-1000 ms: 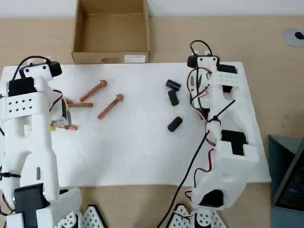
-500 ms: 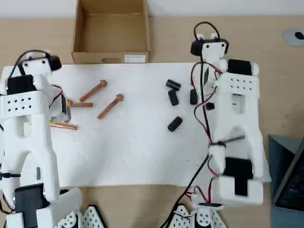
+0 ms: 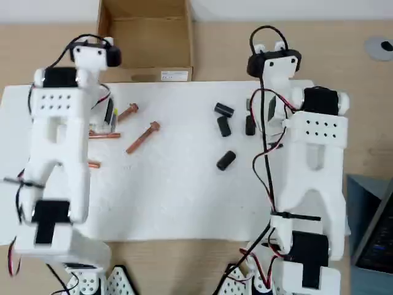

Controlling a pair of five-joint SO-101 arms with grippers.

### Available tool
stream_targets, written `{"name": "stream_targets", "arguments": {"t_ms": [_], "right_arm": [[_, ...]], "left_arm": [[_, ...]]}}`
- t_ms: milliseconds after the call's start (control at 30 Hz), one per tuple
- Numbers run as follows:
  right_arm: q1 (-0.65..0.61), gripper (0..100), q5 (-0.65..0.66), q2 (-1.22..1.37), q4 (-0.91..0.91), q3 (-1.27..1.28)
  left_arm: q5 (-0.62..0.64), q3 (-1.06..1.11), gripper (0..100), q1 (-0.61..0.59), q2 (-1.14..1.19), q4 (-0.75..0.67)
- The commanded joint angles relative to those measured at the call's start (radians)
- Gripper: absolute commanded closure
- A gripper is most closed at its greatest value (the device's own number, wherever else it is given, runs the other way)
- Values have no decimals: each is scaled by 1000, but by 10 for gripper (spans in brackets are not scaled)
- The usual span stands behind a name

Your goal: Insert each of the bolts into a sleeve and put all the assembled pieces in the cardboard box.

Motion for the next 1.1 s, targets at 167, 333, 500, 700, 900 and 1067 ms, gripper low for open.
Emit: {"name": "stream_targets", "arguments": {"t_ms": [167,333,500,700,900,1067], "right_arm": [[8,988,6,-56,-57,45],[8,988,6,-51,-78,58],[8,988,6,-51,-80,56],[8,988,6,-51,-80,56],[8,988,6,-53,-74,56],[8,988,6,-54,-72,56]], "left_arm": [[-158,-358,880,17,280,35],[-209,-473,879,17,401,35],[-229,-568,878,18,510,34],[-242,-686,878,64,633,34],[-242,-796,878,84,739,31],[-242,-859,878,81,822,31]]}}
